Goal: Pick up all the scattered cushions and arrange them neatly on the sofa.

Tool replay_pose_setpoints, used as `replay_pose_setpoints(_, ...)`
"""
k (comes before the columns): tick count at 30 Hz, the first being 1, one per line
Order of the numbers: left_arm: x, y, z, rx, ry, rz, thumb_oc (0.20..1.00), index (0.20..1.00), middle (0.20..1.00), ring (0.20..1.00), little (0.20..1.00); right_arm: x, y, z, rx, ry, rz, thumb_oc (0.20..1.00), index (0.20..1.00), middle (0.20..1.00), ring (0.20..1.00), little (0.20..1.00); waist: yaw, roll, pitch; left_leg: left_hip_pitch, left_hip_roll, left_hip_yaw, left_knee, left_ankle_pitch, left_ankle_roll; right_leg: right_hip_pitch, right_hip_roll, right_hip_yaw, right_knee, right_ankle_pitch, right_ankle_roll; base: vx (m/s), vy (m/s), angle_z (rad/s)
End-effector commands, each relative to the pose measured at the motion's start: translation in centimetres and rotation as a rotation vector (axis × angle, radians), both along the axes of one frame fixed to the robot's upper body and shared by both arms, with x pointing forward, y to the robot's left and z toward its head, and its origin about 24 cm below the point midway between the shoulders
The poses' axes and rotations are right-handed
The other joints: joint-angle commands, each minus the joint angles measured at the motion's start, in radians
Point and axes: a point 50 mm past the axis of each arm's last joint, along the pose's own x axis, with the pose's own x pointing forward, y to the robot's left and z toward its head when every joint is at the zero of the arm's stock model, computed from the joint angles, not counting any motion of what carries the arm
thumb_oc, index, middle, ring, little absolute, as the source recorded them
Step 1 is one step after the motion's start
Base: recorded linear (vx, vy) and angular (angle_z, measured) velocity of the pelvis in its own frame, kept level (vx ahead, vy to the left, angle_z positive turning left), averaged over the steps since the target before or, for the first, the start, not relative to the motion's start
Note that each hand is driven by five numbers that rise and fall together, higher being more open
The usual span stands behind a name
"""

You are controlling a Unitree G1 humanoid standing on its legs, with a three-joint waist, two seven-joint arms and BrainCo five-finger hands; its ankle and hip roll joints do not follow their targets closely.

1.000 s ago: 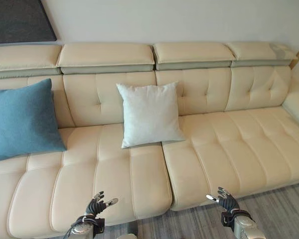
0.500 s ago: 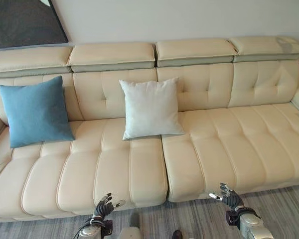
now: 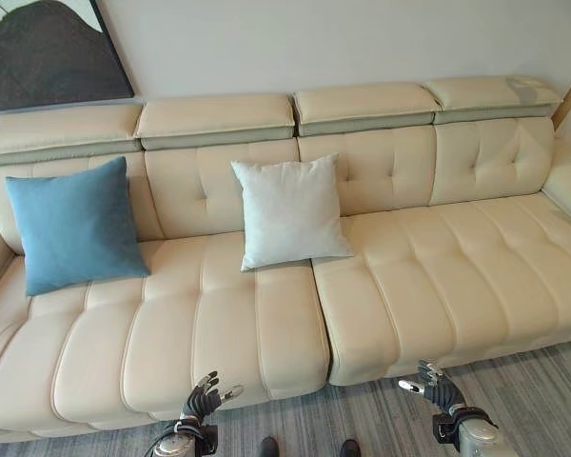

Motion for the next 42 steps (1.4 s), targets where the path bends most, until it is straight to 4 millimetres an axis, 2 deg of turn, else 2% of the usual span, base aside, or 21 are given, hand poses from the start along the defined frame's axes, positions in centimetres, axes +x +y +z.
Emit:
replay_pose_setpoints(1,1.9,0.3,0.9,0.037,-0.071,-0.028,1.000,1.000,1.000,1.000,1.000,2.2,0.7,0.9,-0.022,-0.071,0.030,1.000,1.000,1.000,1.000,1.000,-0.013,-0.041,-0.001,0.083,-0.021,0.029,0.002,-0.098,0.008,-0.007,0.014,0.032,0.001,-0.076,0.047,-0.08,0.158,-0.11)
replay_pose_setpoints(8,2.4,-0.2,0.8,0.050,-0.060,-0.072,1.000,1.000,1.000,1.000,1.000,1.2,0.8,0.3,-0.009,-0.042,-0.007,1.000,1.000,1.000,1.000,1.000,-0.055,-0.036,0.001,0.071,-0.050,0.097,0.002,-0.122,0.037,-0.074,-0.008,0.106,0.016,-0.024,0.083,-0.10,0.156,-0.43)
replay_pose_setpoints(11,3.6,-0.4,1.3,0.069,-0.091,-0.103,1.000,1.000,1.000,1.000,1.000,1.3,0.7,0.4,-0.011,-0.050,-0.034,1.000,1.000,1.000,1.000,1.000,-0.099,-0.038,0.025,0.061,-0.069,0.176,0.002,-0.135,0.054,-0.135,-0.026,0.169,0.028,0.022,0.118,-0.18,0.206,-0.86)
replay_pose_setpoints(13,4.2,-0.4,1.6,0.086,-0.108,-0.112,1.000,1.000,1.000,1.000,1.000,1.3,0.7,0.5,-0.016,-0.055,-0.034,1.000,1.000,1.000,1.000,1.000,-0.106,-0.039,0.043,0.053,-0.070,0.230,0.002,-0.142,0.060,-0.176,-0.037,0.156,0.045,0.035,0.134,-0.16,0.102,-1.07)
replay_pose_setpoints(15,4.6,-0.3,2.2,0.093,-0.145,-0.116,1.000,1.000,1.000,1.000,1.000,1.0,0.3,0.5,-0.033,-0.052,-0.045,1.000,1.000,1.000,1.000,1.000,-0.096,-0.023,0.071,0.069,-0.056,0.276,0.002,-0.161,0.058,-0.178,-0.082,0.000,0.080,0.018,0.139,-0.09,0.056,-1.26)
replay_pose_setpoints(17,4.7,-0.1,2.6,0.091,-0.166,-0.117,1.000,1.000,1.000,1.000,1.000,1.0,0.2,0.5,-0.043,-0.052,-0.046,1.000,1.000,1.000,1.000,1.000,-0.085,-0.010,0.081,0.074,-0.041,0.314,0.002,-0.161,0.054,-0.168,-0.126,-0.144,0.098,0.002,0.127,-0.06,0.019,-1.33)
replay_pose_setpoints(18,4.7,-0.1,2.6,0.091,-0.166,-0.117,1.000,1.000,1.000,1.000,1.000,1.0,0.2,0.5,-0.043,-0.052,-0.046,1.000,1.000,1.000,1.000,1.000,-0.086,-0.010,0.082,0.074,-0.041,0.314,0.002,-0.161,0.054,-0.167,-0.126,-0.145,0.099,0.001,0.127,-0.07,0.010,-1.14)
replay_pose_setpoints(19,4.7,0.1,2.8,0.093,-0.172,-0.112,1.000,1.000,1.000,1.000,1.000,1.1,0.2,0.6,-0.042,-0.056,-0.053,1.000,1.000,1.000,1.000,1.000,-0.067,-0.003,0.086,0.083,-0.030,0.366,0.002,-0.161,0.054,-0.151,-0.174,-0.272,0.143,-0.018,0.119,-0.05,-0.009,-0.81)
replay_pose_setpoints(22,4.8,0.0,2.6,0.095,-0.158,-0.122,1.000,1.000,1.000,1.000,1.000,1.3,0.4,0.6,-0.030,-0.053,-0.055,1.000,1.000,1.000,1.000,1.000,-0.062,-0.010,0.072,0.100,-0.024,0.433,0.002,-0.156,0.052,-0.120,-0.186,-0.309,0.189,-0.030,0.125,0.02,-0.129,-1.10)
replay_pose_setpoints(25,4.7,-0.3,2.5,0.087,-0.154,-0.126,1.000,1.000,1.000,1.000,1.000,1.2,0.4,0.4,-0.024,-0.043,-0.063,1.000,1.000,1.000,1.000,1.000,-0.056,-0.020,0.045,0.105,-0.014,0.473,0.006,-0.150,0.033,-0.076,-0.148,-0.316,0.098,-0.025,0.131,0.08,-0.244,-0.89)
replay_pose_setpoints(27,4.7,-0.6,2.4,0.081,-0.152,-0.134,1.000,1.000,1.000,1.000,1.000,1.0,0.4,0.3,-0.020,-0.038,-0.071,1.000,1.000,1.000,1.000,1.000,-0.060,-0.024,0.033,0.104,0.001,0.472,0.014,-0.139,0.019,-0.056,-0.118,-0.291,0.055,-0.034,0.119,0.11,-0.375,-0.82)
replay_pose_setpoints(28,5.0,-1.1,2.4,0.073,-0.156,-0.143,1.000,1.000,1.000,1.000,1.000,1.1,0.0,0.5,-0.022,-0.047,-0.080,1.000,1.000,1.000,1.000,1.000,-0.073,-0.019,0.029,0.115,0.024,0.477,0.018,-0.124,-0.003,-0.045,-0.092,-0.275,0.046,-0.058,0.101,0.15,-0.489,-0.47)
replay_pose_setpoints(31,5.3,-1.5,2.4,0.069,-0.157,-0.152,1.000,1.000,1.000,1.000,1.000,1.0,-0.3,0.6,-0.025,-0.049,-0.087,1.000,1.000,1.000,1.000,1.000,-0.085,-0.014,0.030,0.115,0.046,0.479,0.034,-0.117,-0.020,-0.045,-0.077,-0.262,0.054,-0.079,0.086,0.09,-0.338,-0.14)
replay_pose_setpoints(32,5.6,-2.0,2.5,0.062,-0.162,-0.165,1.000,1.000,1.000,1.000,1.000,1.0,-0.7,0.7,-0.028,-0.053,-0.098,1.000,1.000,1.000,1.000,1.000,-0.097,-0.013,0.034,0.106,0.079,0.484,0.080,-0.116,-0.042,-0.043,-0.061,-0.254,0.070,-0.109,0.069,0.08,-0.326,-0.12)
replay_pose_setpoints(34,5.8,-2.1,2.6,0.055,-0.170,-0.170,1.000,1.000,1.000,1.000,1.000,0.9,-0.9,0.7,-0.031,-0.052,-0.102,1.000,1.000,1.000,1.000,1.000,-0.100,-0.014,0.037,0.100,0.094,0.488,0.107,-0.118,-0.050,-0.038,-0.056,-0.250,0.072,-0.118,0.060,0.08,-0.332,0.00)
replay_pose_setpoints(35,6.1,-2.4,2.8,0.050,-0.182,-0.174,1.000,1.000,1.000,1.000,1.000,1.1,-1.3,1.0,-0.038,-0.069,-0.110,1.000,1.000,1.000,1.000,1.000,-0.102,-0.020,0.049,0.074,0.135,0.481,0.217,-0.113,-0.071,-0.029,-0.039,-0.234,0.078,-0.142,0.037,0.10,-0.322,-0.04)
replay_pose_setpoints(36,6.4,-2.7,3.0,0.047,-0.195,-0.183,1.000,1.000,1.000,1.000,1.000,1.3,-1.7,1.3,-0.054,-0.077,-0.109,1.000,1.000,1.000,1.000,1.000,-0.091,-0.020,0.062,0.056,0.136,0.424,0.268,-0.101,-0.074,-0.026,-0.028,-0.214,0.082,-0.152,0.027,0.10,-0.318,-0.13)
replay_pose_setpoints(37,6.4,-2.7,3.0,0.047,-0.195,-0.183,1.000,1.000,1.000,1.000,1.000,1.3,-1.7,1.3,-0.054,-0.077,-0.109,1.000,1.000,1.000,1.000,1.000,-0.091,-0.019,0.062,0.056,0.137,0.424,0.268,-0.102,-0.074,-0.026,-0.028,-0.214,0.082,-0.152,0.027,0.07,-0.195,-0.26)
replay_pose_setpoints(38,6.7,-3.2,3.1,0.035,-0.209,-0.187,1.000,1.000,1.000,1.000,1.000,1.6,-1.9,1.6,-0.061,-0.089,-0.100,1.000,1.000,1.000,1.000,1.000,-0.081,-0.020,0.070,0.023,0.108,0.316,0.262,-0.096,-0.066,-0.030,-0.014,-0.183,0.078,-0.164,0.016,0.05,-0.166,-0.61)
replay_pose_setpoints(39,6.8,-3.5,3.3,0.033,-0.218,-0.196,1.000,1.000,1.000,1.000,1.000,1.7,-1.9,1.6,-0.064,-0.089,-0.099,1.000,1.000,1.000,1.000,1.000,-0.074,-0.023,0.072,0.003,0.091,0.254,0.233,-0.104,-0.053,-0.036,-0.010,-0.165,0.074,-0.164,0.017,0.07,-0.220,-0.70)
replay_pose_setpoints(42,7.1,-3.7,3.5,0.040,-0.230,-0.212,1.000,1.000,1.000,1.000,1.000,1.8,-2.2,1.7,-0.079,-0.090,-0.090,1.000,1.000,1.000,1.000,1.000,-0.059,-0.028,0.083,-0.047,0.063,0.138,0.160,-0.095,-0.042,-0.044,0.000,-0.131,0.072,-0.165,0.014,0.06,-0.132,-0.46)
